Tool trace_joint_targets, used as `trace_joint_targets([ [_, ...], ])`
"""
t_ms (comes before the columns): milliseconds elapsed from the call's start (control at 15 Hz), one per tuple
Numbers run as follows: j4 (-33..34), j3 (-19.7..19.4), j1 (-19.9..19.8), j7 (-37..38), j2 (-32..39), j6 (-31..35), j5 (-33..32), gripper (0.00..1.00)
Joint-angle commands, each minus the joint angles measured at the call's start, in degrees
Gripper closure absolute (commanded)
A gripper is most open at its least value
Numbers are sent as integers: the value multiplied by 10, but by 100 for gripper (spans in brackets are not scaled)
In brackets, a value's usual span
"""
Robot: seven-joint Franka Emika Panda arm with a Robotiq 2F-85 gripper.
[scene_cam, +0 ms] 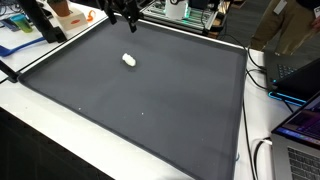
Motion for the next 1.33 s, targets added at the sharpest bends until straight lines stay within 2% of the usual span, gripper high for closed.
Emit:
trace_joint_targets([
  [0,19,14,-16,10,18,-10,0,0],
  [400,76,13,-27,16,75,-26,16,0],
  [867,197,12,-35,48,162,-118,17,0],
  [1267,268,16,-34,40,233,-123,8,0],
])
